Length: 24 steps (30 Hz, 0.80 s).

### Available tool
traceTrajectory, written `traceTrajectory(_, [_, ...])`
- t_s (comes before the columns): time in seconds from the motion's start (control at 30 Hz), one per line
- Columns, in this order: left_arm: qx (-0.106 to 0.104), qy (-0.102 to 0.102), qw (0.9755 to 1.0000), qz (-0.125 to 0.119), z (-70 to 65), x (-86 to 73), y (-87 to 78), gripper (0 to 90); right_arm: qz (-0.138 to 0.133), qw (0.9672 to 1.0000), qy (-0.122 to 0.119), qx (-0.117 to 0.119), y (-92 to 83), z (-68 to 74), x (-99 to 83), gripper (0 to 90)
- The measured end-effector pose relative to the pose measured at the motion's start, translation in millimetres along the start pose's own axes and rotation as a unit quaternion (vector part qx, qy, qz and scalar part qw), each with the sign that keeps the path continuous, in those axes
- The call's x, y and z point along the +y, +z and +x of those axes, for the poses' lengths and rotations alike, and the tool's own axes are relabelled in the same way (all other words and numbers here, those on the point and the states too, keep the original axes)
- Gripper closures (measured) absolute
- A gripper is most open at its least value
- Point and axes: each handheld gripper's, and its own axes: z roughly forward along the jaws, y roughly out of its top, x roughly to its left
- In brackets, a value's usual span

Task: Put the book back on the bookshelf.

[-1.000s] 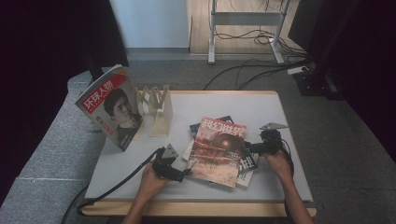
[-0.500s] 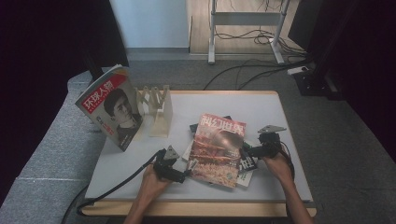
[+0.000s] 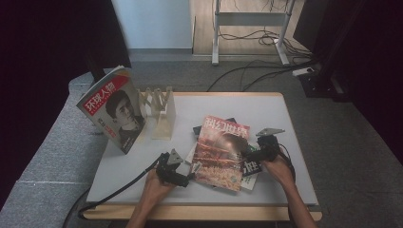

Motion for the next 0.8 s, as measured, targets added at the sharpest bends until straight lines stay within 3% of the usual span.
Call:
traceTrajectory(0.23, [-0.005, -0.004, 1.0000, 0.002, 1.3, 0.2, 0.4, 0.7, 0.005, 0.9989, 0.027, 0.037, 17.2, -5.1, 3.6, 0.0])
traceTrajectory(0.47, [-0.007, -0.005, 1.0000, 0.003, 1.6, 0.2, 0.5, 1.0, 0.008, 0.9952, 0.061, 0.077, 32.1, -15.9, 11.6, 0.0])
traceTrajectory(0.8, [-0.012, -0.006, 0.9999, 0.003, 2.2, 0.1, 0.4, 2.2, 0.023, 0.9892, 0.097, 0.108, 48.5, -26.5, 23.1, 0.0])
